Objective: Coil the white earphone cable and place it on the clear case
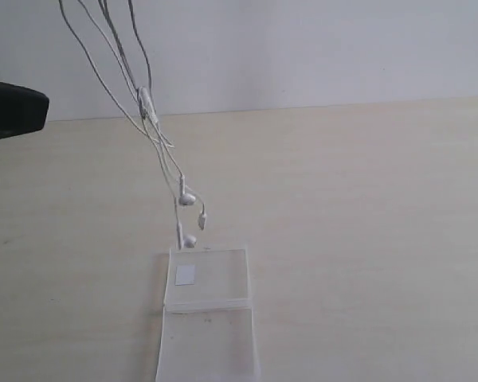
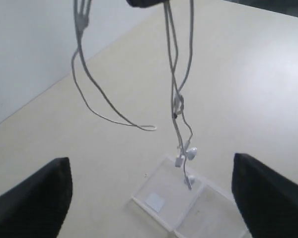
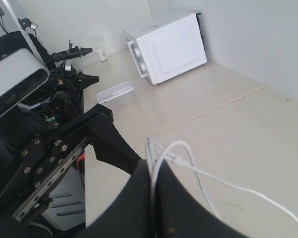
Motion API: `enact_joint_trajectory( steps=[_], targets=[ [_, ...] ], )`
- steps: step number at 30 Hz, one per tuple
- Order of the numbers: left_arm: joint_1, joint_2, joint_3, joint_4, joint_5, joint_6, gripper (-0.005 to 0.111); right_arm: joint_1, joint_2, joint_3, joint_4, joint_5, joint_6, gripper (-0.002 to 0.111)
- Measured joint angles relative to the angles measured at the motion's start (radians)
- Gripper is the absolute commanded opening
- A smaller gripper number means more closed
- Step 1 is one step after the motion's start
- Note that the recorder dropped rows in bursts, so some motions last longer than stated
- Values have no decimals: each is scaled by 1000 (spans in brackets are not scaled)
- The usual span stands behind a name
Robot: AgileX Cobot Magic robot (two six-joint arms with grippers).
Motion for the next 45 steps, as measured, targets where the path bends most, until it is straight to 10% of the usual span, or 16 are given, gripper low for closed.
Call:
enact_joint_trajectory(
  steps=[45],
  targets=[
    [0, -85, 44, -41, -122, 33, 84, 0, -2, 0, -33, 4, 65, 0]
  ],
)
